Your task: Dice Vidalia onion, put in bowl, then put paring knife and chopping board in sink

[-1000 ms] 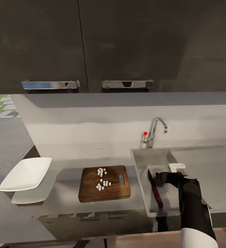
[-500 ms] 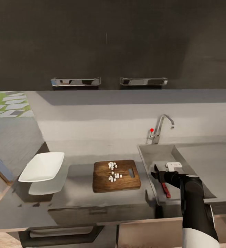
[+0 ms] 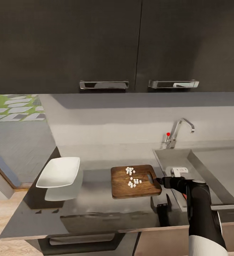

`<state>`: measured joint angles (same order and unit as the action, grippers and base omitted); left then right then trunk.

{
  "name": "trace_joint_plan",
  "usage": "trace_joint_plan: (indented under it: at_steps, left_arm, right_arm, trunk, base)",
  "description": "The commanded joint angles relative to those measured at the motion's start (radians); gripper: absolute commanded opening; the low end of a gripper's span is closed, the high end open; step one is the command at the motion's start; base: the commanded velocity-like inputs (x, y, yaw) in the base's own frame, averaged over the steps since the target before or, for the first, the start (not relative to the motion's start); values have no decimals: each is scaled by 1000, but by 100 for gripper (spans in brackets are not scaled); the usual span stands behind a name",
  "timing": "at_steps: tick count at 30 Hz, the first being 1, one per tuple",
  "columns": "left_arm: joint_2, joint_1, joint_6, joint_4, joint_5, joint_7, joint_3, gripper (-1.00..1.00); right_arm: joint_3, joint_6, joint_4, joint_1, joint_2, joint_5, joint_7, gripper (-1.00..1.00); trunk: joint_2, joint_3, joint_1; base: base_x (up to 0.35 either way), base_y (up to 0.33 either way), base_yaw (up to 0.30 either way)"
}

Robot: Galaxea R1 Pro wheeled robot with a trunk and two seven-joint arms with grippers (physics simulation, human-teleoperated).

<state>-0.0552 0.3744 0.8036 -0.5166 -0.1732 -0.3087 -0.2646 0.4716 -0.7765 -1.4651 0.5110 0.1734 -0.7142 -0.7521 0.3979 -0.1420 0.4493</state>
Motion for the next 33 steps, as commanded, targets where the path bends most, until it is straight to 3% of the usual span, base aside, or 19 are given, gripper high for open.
trace_joint_plan:
  at_steps: [1, 12, 33]
  left_arm:
    - [-2, 0, 2, -2, -10, -4, -8, 100]
    - [-2, 0, 2, -2, -9, -4, -8, 100]
    - [-2, 0, 2, -2, -10, -4, -8, 100]
  right_arm:
    - [2, -1, -1, 1, 1, -10, -10, 100]
    - [3, -1, 3, 1, 1, -12, -9, 100]
    - [2, 3, 24, 1, 1, -10, -4, 100]
  trunk:
    - [2, -2, 1]
    - [2, -2, 1]
    - [2, -2, 1]
  base:
    - [0, 23, 0]
    - [102, -51, 0]
    - [13, 114, 0]
